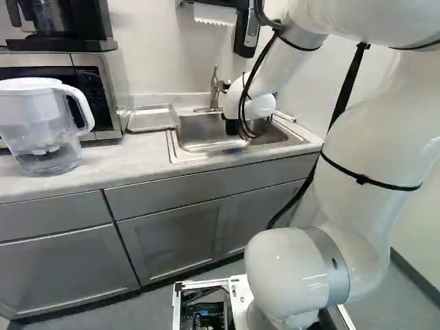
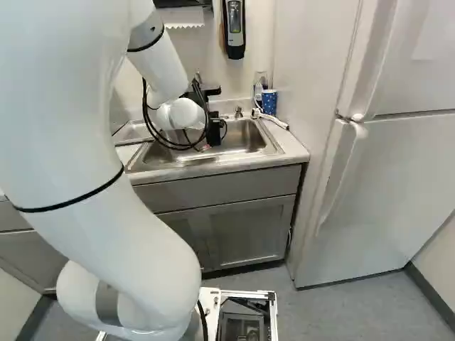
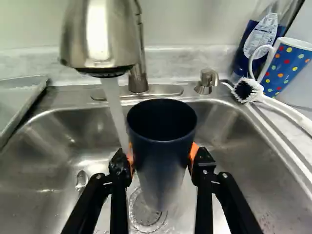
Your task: Rinse the cup and place it in the tray
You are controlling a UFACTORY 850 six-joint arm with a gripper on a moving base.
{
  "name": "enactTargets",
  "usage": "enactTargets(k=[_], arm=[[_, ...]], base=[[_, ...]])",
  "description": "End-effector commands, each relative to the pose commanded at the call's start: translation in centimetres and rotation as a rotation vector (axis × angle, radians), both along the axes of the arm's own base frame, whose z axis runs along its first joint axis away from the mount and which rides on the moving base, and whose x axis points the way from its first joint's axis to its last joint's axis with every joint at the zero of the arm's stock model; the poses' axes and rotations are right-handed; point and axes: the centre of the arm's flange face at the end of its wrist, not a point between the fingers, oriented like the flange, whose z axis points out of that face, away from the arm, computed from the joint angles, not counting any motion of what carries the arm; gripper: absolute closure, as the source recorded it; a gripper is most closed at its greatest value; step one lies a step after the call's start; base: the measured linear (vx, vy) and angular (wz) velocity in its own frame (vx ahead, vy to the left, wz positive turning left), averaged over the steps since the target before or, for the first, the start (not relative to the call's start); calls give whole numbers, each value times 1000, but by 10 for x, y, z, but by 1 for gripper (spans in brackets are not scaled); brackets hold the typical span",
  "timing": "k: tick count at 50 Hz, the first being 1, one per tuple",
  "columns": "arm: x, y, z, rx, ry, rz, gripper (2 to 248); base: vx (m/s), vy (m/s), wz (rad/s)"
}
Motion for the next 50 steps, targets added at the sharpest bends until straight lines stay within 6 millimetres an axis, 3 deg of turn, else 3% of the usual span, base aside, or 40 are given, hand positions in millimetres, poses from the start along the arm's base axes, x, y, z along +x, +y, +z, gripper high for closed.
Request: enactTargets(k=[27,50], arm=[[-10,24,-7,5,-38,53,126],[-2,26,-22,15,-102,60,126]], base=[[0,0,0],[0,0,0]])
